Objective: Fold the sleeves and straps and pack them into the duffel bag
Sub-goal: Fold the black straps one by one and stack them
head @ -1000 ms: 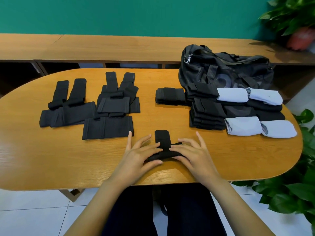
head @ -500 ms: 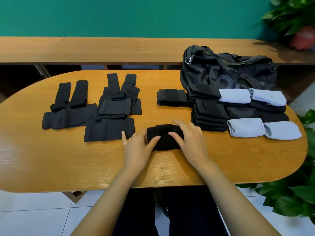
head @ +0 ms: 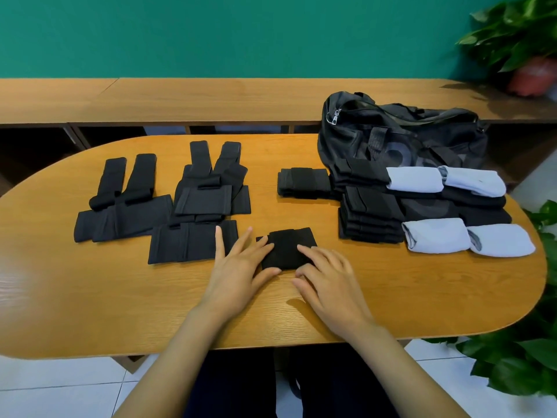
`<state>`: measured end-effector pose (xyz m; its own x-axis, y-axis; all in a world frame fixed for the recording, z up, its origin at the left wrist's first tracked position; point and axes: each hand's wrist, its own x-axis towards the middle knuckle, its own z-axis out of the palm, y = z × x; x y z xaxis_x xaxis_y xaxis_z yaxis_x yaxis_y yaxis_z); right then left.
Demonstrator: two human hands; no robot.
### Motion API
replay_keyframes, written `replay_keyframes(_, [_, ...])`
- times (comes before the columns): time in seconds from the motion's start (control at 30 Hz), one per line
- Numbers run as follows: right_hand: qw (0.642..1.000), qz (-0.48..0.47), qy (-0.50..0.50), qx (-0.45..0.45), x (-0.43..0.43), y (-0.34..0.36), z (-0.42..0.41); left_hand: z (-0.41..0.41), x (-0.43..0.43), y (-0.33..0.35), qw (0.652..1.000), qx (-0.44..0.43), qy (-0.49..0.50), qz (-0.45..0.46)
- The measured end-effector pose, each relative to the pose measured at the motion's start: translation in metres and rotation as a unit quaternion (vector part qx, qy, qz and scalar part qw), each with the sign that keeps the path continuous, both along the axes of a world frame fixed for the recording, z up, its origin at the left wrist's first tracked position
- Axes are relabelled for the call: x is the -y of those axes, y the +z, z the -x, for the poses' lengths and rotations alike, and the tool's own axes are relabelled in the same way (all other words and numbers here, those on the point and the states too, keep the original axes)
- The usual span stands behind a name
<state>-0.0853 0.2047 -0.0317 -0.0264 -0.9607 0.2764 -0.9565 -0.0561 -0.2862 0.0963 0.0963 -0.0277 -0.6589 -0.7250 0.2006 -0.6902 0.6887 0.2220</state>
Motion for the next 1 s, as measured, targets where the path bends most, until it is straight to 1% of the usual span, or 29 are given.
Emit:
replay_keyframes(0.13, [0.995, -0.052, 0.016, -0.085, 0.007, 0.002, -0.006, 0.005, 0.002, 0.002, 1.0, -0.022, 0.008, 0.016])
replay_keyframes(0.2, [0.992, -0.067, 0.015, -0.11, 0.012, 0.004, -0.009, 0.005, 0.004, 0.003, 0.999, -0.04, 0.014, 0.014])
replay_keyframes(0.27, [0.993, -0.054, 0.009, -0.106, 0.017, 0.008, -0.012, 0.002, 0.006, 0.002, 0.996, -0.069, 0.057, 0.011])
replay_keyframes(0.33, [0.997, -0.028, -0.006, -0.077, 0.024, 0.016, -0.012, -0.004, 0.009, -0.003, 0.989, -0.086, 0.124, 0.01])
replay_keyframes(0.43, [0.997, 0.019, -0.031, -0.065, 0.048, 0.033, -0.004, -0.009, 0.013, -0.011, 0.977, -0.099, 0.189, -0.023])
replay_keyframes(0.5, [0.995, 0.035, -0.049, -0.08, 0.072, 0.043, 0.008, -0.008, 0.015, -0.014, 0.974, -0.111, 0.195, -0.037])
replay_keyframes(0.57, [0.992, 0.032, -0.066, -0.106, 0.099, 0.053, 0.022, -0.006, 0.016, -0.014, 0.974, -0.113, 0.192, -0.038])
replay_keyframes(0.67, [0.988, -0.001, -0.082, -0.131, 0.132, 0.062, 0.041, -0.008, 0.016, -0.014, 0.974, -0.11, 0.196, -0.035])
replay_keyframes(0.8, [0.984, -0.031, -0.07, -0.159, 0.152, 0.059, 0.059, -0.008, 0.016, -0.012, 0.974, -0.116, 0.194, -0.035])
replay_keyframes(0.93, [0.986, -0.078, -0.052, -0.136, 0.153, 0.053, 0.066, -0.007, 0.017, -0.011, 0.973, -0.121, 0.196, -0.032])
replay_keyframes(1.0, [0.992, -0.067, -0.047, -0.095, 0.151, 0.053, 0.067, -0.007, 0.018, -0.011, 0.972, -0.123, 0.196, -0.032])
